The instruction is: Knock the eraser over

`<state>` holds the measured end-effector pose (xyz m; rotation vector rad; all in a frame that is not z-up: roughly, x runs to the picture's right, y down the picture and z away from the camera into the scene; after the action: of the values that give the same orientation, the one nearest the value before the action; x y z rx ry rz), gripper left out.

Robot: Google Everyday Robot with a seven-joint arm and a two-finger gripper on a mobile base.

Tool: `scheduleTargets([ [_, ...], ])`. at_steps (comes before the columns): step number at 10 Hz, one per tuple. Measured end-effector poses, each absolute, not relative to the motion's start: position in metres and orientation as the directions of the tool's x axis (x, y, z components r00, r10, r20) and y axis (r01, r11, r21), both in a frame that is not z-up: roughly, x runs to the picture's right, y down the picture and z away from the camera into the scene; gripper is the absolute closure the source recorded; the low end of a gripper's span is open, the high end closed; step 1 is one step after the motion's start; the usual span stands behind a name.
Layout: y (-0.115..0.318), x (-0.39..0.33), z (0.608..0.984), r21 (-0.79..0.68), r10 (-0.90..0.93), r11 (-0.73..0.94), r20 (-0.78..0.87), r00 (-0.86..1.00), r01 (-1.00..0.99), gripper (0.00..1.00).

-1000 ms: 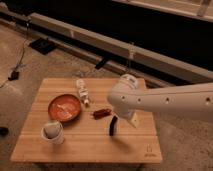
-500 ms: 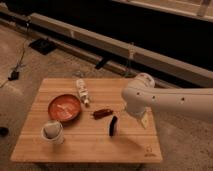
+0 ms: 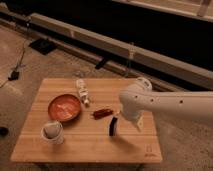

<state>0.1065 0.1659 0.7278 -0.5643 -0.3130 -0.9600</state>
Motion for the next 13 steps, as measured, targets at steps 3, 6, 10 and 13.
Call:
scheduleTargets([
  [3,0.17,0.1,0.731,-0.306,-0.69,0.422,0.502,0.522,0.853,0.2],
  [6,0.174,0.09,0.729,-0.267,-0.705,0.406,0.517,0.486,0.874,0.2],
  [10,0.176,0.071,0.726,-0.21,-0.727,0.379,0.535,0.43,0.901,0.2],
  [13,0.178,0.049,0.724,-0.167,-0.744,0.341,0.553,0.374,0.925,0.2],
])
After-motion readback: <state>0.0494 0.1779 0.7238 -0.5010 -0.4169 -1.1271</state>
